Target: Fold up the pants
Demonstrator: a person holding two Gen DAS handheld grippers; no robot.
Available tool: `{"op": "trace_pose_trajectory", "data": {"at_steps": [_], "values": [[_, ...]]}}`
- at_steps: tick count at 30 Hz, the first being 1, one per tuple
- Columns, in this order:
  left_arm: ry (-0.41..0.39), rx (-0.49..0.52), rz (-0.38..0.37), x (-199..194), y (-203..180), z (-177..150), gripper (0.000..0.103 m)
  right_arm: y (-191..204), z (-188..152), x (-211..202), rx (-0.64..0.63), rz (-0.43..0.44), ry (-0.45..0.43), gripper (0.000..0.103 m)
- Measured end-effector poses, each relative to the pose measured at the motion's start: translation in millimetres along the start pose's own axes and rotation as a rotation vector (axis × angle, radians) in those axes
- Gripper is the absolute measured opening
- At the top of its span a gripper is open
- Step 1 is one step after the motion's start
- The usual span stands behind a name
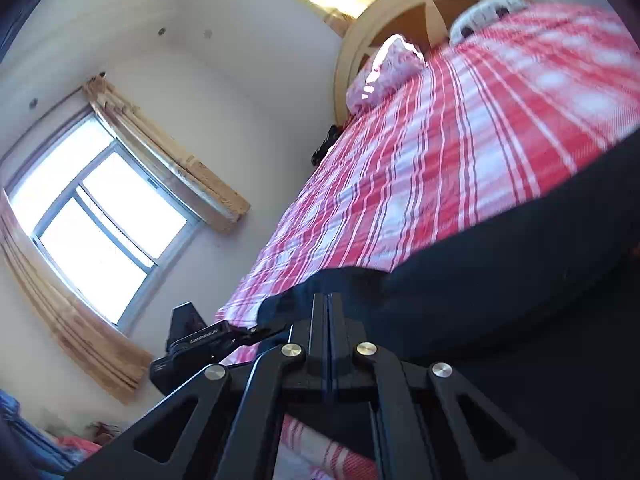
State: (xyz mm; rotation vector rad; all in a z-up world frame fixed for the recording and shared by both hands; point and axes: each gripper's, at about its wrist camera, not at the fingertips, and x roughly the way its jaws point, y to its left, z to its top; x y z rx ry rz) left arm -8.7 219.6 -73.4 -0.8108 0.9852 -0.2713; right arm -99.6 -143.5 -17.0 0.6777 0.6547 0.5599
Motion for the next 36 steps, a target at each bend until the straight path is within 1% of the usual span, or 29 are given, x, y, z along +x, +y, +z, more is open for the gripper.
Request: {"op": "trace_pose_trajectory", "data": {"at_steps": [1,2,3,4,5,6,8,9,10,11,12,13,18,21,22,23,24,25,26,28,31,33,34,36], "values": [[-0.033,0.04,0.053,-7,-2,-1,0.052,-6,-4,0,0.05,0.025,0.008,0.001],[-0.049,0.058,0.078,-8,-4,0,0.052,-14,-8,1,0.103,0.048,0.017,0.002],[-0.066,0.076,0.106,-12,-3,1,0.055,-20,-8,6,0.131,0.055,0.022,0.002],[-0.068,0.076,0.112,-12,1,2,0.062,-27,-12,7,0.162,0.052,0.028,0.003],[-0.067,0.057,0.119,-13,5,3,0.063,-33,-16,7,0.181,0.039,0.032,0.003],[-0.068,0.035,0.103,-13,9,4,0.063,-36,-18,7,0.197,0.031,0.036,0.005],[-0.073,0.021,0.101,-16,11,3,0.063,-45,-21,8,0.245,0.032,0.034,0.015],[-0.078,0.032,0.11,-18,10,2,0.063,-46,-21,8,0.258,0.035,0.029,0.038],[-0.085,0.051,0.125,-19,8,0,0.063,-46,-21,6,0.262,0.039,0.016,0.066],[-0.092,0.072,0.138,-20,6,-1,0.063,-45,-21,3,0.26,0.043,-0.004,0.074],[-0.095,0.094,0.153,-18,4,-1,0.063,-43,-22,-1,0.257,0.049,-0.026,0.077],[-0.098,0.097,0.159,-16,2,1,0.063,-41,-22,-3,0.248,0.056,-0.038,0.077],[-0.11,0.057,0.129,2,1,12,0.063,-37,-26,5,0.232,0.049,-0.001,0.077],[-0.14,0.059,0.118,8,-7,15,0.063,-39,-27,8,0.245,0.043,0.009,0.077],[-0.143,0.055,0.098,10,-8,16,0.058,-38,-28,8,0.239,0.035,0.008,0.077],[-0.137,0.044,0.084,12,-9,17,0.048,-38,-29,7,0.231,0.02,0.004,0.077],[-0.122,0.026,0.05,15,-9,18,0.019,-39,-28,5,0.226,0.002,-0.001,0.077],[-0.11,0.015,0.02,18,-10,20,0.006,-41,-28,3,0.227,-0.026,-0.007,0.077],[-0.109,0.011,-0.014,17,-11,20,0.006,-45,-28,3,0.238,-0.04,-0.012,0.074],[-0.14,0.022,-0.043,10,-15,18,0.006,-51,-28,0,0.269,-0.028,-0.026,0.074],[-0.155,0.015,-0.103,-9,-24,21,0.006,-50,-28,-1,0.264,-0.032,-0.022,0.074],[-0.193,0.037,-0.121,-27,-35,24,0.006,-50,-29,2,0.282,-0.006,-0.005,0.075],[-0.214,0.051,-0.131,-37,-40,25,0.006,-51,-31,4,0.298,0.022,0.009,0.075],[-0.226,0.064,-0.152,-50,-48,28,0.006,-48,-34,6,0.306,0.041,0.024,0.075]]}}
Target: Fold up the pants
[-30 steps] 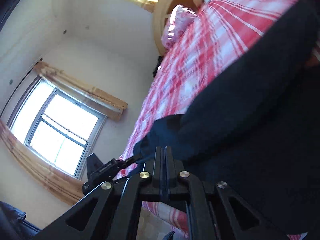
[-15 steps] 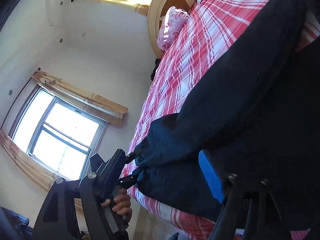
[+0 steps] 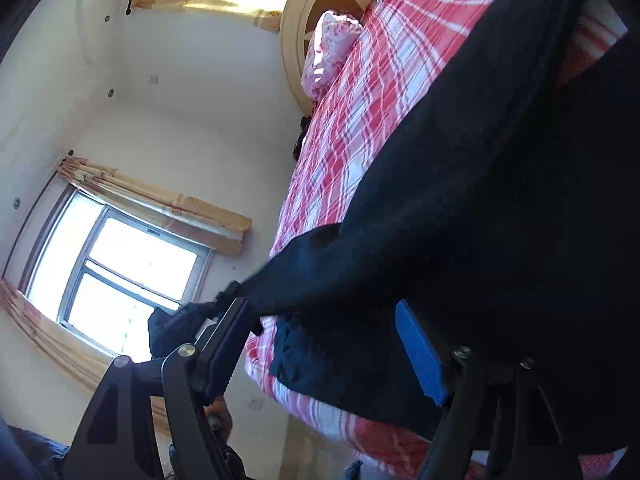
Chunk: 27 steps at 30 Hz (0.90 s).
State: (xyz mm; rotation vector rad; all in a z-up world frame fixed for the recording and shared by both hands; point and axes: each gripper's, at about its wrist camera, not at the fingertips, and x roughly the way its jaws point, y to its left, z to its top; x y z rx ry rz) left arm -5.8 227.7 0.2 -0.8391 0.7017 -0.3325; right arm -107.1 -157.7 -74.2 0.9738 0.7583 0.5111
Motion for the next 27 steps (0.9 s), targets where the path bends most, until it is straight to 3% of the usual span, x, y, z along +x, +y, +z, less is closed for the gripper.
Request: {"op": "trace_pose_trajectory", "data": {"at_steps": [4,9,11,13,14,17,20,23,27], "values": [[0.009,0.016,-0.022,-6,-7,3,0.006,1,6,5,-0.016,-0.018,-0.01,0.075],[0.033,-0.004,-0.006,-7,5,-1,0.006,-10,48,-4,0.017,-0.001,-0.117,0.074],[0.031,-0.006,0.01,-8,11,-2,0.006,-22,63,-4,0.066,-0.024,-0.128,0.055],[0.039,0.001,0.024,-8,15,-2,0.006,-24,71,-4,0.04,-0.093,-0.122,0.007],[0.05,0.009,0.03,-7,18,-2,0.006,-24,72,-6,0.013,-0.129,-0.127,0.004],[0.066,0.042,0.068,-8,22,-5,0.006,-12,63,-20,-0.072,-0.142,-0.158,0.004],[0.078,0.097,0.112,-13,25,-8,0.006,22,44,-36,-0.258,-0.192,-0.169,0.004],[0.083,0.211,0.221,-16,24,-20,0.008,44,15,-48,-0.395,-0.257,-0.146,0.004],[0.106,0.319,0.355,-9,32,-40,0.008,28,-20,-42,-0.427,-0.33,-0.056,0.004]]}}
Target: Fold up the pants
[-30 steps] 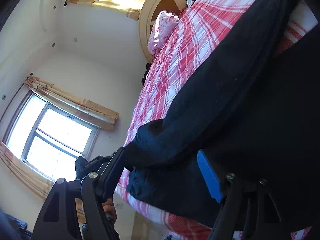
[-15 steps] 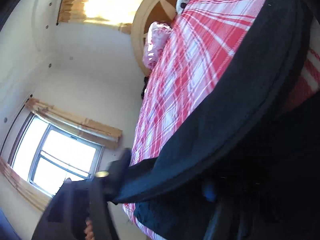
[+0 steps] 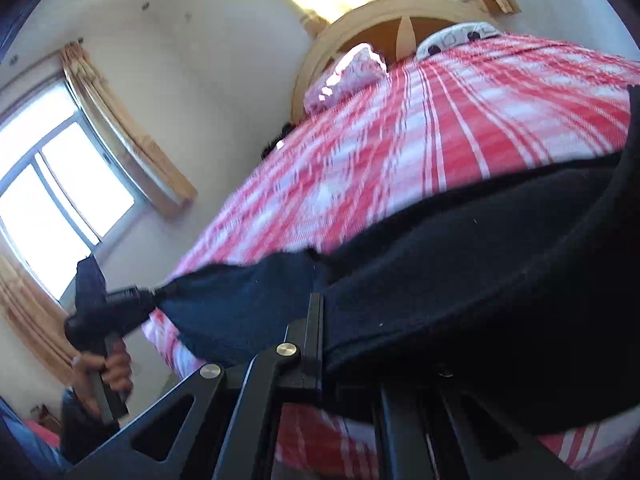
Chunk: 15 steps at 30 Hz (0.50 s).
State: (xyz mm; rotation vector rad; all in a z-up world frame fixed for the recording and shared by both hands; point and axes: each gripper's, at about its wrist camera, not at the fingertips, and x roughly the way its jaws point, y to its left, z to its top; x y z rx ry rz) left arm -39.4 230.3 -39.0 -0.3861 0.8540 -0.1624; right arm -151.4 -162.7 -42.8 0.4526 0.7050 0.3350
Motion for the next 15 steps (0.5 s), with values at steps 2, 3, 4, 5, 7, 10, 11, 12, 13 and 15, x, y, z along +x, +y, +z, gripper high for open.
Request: {"op": "trace_pose_trajectory", "data": {"at_steps": [2,3,4,5,7,10,11,12,13,15], "values": [[0.02,0.023,0.049,8,3,-8,0.008,-8,-17,10,0.015,-0.029,0.04,0.004],[0.035,0.022,0.065,13,6,-13,0.008,-12,-22,14,0.023,-0.037,0.05,0.004],[0.051,0.02,0.082,18,9,-18,0.012,-15,-26,17,0.025,-0.048,0.057,0.004],[0.059,0.022,0.1,21,10,-21,0.014,-17,-29,19,0.016,-0.061,0.061,0.004],[0.047,0.04,0.118,24,12,-27,0.015,-19,-33,21,0.008,-0.079,0.069,0.004],[0.048,0.096,0.147,20,5,-26,0.018,-20,-31,21,0.025,-0.063,0.063,0.005],[0.05,0.105,0.153,17,4,-25,0.021,-23,-31,20,0.041,-0.052,0.068,0.007],[0.046,0.11,0.165,12,5,-24,0.029,-24,-30,19,0.063,-0.038,0.076,0.008],[0.039,0.111,0.181,6,8,-22,0.041,-29,-29,18,0.101,-0.017,0.09,0.01],[-0.013,0.098,0.25,-12,18,-18,0.058,-35,-29,13,0.152,0.0,0.109,0.014]]}}
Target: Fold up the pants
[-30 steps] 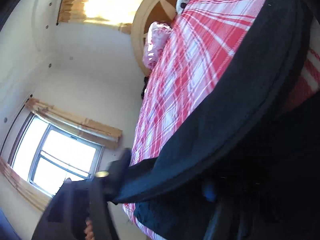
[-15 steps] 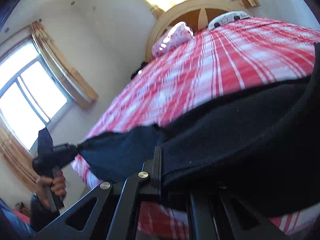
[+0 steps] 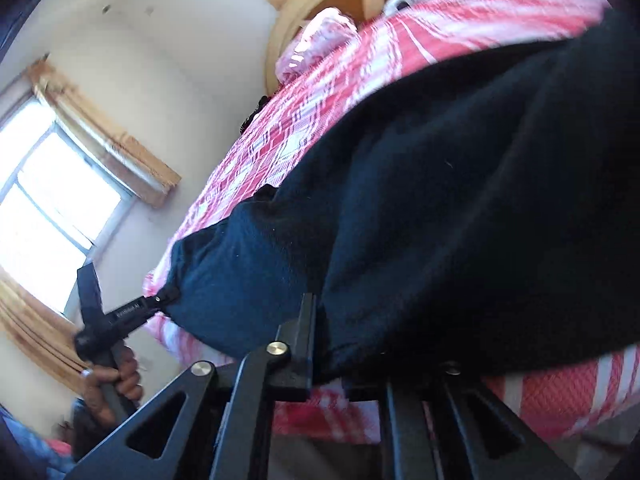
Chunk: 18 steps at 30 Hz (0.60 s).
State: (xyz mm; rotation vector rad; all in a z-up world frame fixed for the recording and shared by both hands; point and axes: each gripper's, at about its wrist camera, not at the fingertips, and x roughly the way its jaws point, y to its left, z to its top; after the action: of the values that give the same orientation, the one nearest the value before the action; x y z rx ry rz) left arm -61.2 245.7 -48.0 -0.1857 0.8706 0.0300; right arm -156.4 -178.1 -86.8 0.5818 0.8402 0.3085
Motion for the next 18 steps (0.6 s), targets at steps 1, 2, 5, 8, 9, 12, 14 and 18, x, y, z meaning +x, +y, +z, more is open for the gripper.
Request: {"op": "trace_pose_trajectory", "data": {"at_steps": [1,2,5,8,9,12,14,18], "values": [[-0.024,-0.006,0.028,-5,4,2,0.061,-2,-1,-5,0.022,-0.004,0.006,0.018],[-0.059,-0.016,0.073,-14,12,6,0.061,-4,-4,-12,0.04,-0.007,0.007,0.022],[-0.116,-0.045,0.112,-26,21,15,0.061,-6,-3,-34,0.057,-0.05,-0.045,0.047],[-0.147,0.002,0.064,-25,9,23,0.061,8,9,-60,-0.029,-0.158,-0.188,0.047],[-0.15,0.024,0.062,-21,1,25,0.061,15,14,-62,-0.067,-0.153,-0.21,0.047],[-0.144,0.071,0.021,-5,-26,28,0.061,46,39,-50,-0.209,-0.064,-0.194,0.047],[-0.137,0.075,0.0,5,-39,28,0.061,63,60,-27,-0.241,0.041,-0.141,0.047],[-0.095,0.084,0.027,30,-53,20,0.061,81,91,33,-0.26,0.113,-0.01,0.047]]}}
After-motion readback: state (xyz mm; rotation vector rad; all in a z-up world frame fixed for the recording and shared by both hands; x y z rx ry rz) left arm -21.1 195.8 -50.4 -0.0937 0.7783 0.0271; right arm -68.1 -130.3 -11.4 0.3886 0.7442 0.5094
